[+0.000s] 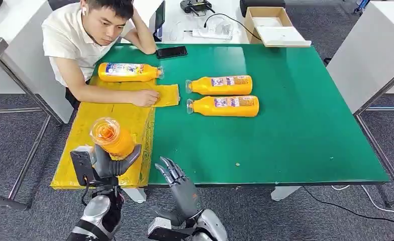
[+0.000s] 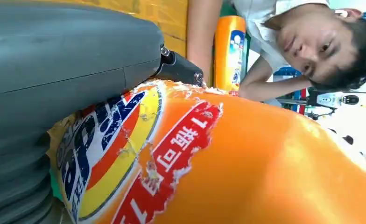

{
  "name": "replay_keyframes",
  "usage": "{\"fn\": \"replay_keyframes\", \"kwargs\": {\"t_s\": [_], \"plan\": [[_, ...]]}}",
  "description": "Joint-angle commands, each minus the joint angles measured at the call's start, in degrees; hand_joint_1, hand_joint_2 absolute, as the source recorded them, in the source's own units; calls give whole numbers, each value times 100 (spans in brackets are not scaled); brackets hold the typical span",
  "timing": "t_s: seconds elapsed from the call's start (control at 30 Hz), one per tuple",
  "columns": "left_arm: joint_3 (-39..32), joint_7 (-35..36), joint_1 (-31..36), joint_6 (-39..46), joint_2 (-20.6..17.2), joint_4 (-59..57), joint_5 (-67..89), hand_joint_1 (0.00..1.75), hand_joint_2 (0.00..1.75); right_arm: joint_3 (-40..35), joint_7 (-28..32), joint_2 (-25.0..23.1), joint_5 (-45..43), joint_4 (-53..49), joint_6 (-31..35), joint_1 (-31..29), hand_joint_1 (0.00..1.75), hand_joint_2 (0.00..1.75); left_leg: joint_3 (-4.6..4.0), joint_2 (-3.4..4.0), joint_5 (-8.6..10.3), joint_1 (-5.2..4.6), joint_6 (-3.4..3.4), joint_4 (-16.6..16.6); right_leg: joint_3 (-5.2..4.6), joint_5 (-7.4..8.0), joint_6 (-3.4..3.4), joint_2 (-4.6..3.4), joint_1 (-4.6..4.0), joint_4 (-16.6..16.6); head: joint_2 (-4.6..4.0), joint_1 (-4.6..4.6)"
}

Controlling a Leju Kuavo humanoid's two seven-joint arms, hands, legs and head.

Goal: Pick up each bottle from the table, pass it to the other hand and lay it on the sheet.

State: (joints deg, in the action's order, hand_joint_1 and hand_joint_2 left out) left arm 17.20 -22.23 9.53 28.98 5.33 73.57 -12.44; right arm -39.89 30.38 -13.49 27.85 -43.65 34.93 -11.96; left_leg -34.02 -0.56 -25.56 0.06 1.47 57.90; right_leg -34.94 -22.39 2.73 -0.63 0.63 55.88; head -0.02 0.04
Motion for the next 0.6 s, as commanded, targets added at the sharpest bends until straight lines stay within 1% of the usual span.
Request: {"fn": "replay_keyframes", "kwargs": {"t_s": [0.03,0.07,0.1,0.13,0.17,0.2,0.23,0.3,0.33,0.47,0.5,0.53,0.57,0.6], "plan": [[-277,140,279,1047,-424,-452,2553,175,175,542,197,397,46,-769,397,211,0,0,24,-4,-4,2,-8,-8,25,-9,-10,12,-3,-4,0,0],[-376,410,254,1084,-549,-446,3526,175,175,755,191,465,81,-1171,435,373,0,0,15,-1,-1,0,-6,-7,14,-4,-7,8,-2,-4,0,0],[-418,539,251,1075,-613,-475,3913,175,175,855,180,499,76,-1381,415,458,0,0,24,1,-6,1,-9,-7,23,-9,-11,8,-3,-3,2,2],[-446,953,259,944,-737,-508,4826,173,175,1055,183,540,87,-1749,416,613,0,0,17,-1,-4,1,-7,-6,17,-7,-8,8,-2,-2,2,2],[-513,1306,297,691,-825,-582,5589,173,175,1255,169,552,100,-2099,344,764,0,0,31,0,-8,2,-11,-9,29,-12,-13,10,-4,-2,2,0],[-510,1534,366,572,-890,-705,6062,175,175,1343,163,557,111,-2271,310,835,0,0,15,0,-4,1,-7,-5,14,-6,-8,6,-2,-1,2,0],[-553,1672,430,449,-900,-772,6387,175,175,1428,174,545,159,-2407,262,895,0,0,28,-3,-8,3,-12,-7,27,-13,-14,13,-4,1,0,0],[-594,1902,676,165,-929,-1089,6733,175,175,1522,170,480,174,-2499,149,962,0,0,27,-9,-9,4,-13,-2,29,-16,-15,19,-6,3,0,0],[-585,1929,722,103,-937,-1149,6749,175,175,1529,171,469,173,-2490,138,968,0,0,11,-10,-2,2,-8,-2,13,-8,-9,16,-4,2,0,0],[-585,1929,722,103,-937,-1149,6749,175,175,1529,171,469,173,-2490,138,968,0,0,11,-10,-2,2,-8,-2,13,-8,-9,16,-4,2,0,0],[-588,1989,778,8,-947,-1236,6771,175,175,1535,171,451,171,-2472,124,965,0,0,32,-11,-11,5,-15,-1,34,-19,-17,24,-7,5,0,0],[-570,2108,894,-140,-978,-1400,6894,175,175,1534,175,429,167,-2433,83,960,0,0,9,-10,0,1,-7,-3,10,-6,-8,17,-2,2,0,0],[-419,2650,2029,-904,-1182,-3233,7677,175,175,1501,321,239,-54,-1968,-174,879,0,0,14,-22,3,4,-10,-3,16,-9,-12,33,-6,1,2,0],[-432,2646,2165,-1057,-1212,-3500,7686,175,175,1495,353,226,-105,-1866,-204,860,0,0,12,-33,7,3,-9,-4,17,-8,-11,40,-4,0,2,-2]]}}
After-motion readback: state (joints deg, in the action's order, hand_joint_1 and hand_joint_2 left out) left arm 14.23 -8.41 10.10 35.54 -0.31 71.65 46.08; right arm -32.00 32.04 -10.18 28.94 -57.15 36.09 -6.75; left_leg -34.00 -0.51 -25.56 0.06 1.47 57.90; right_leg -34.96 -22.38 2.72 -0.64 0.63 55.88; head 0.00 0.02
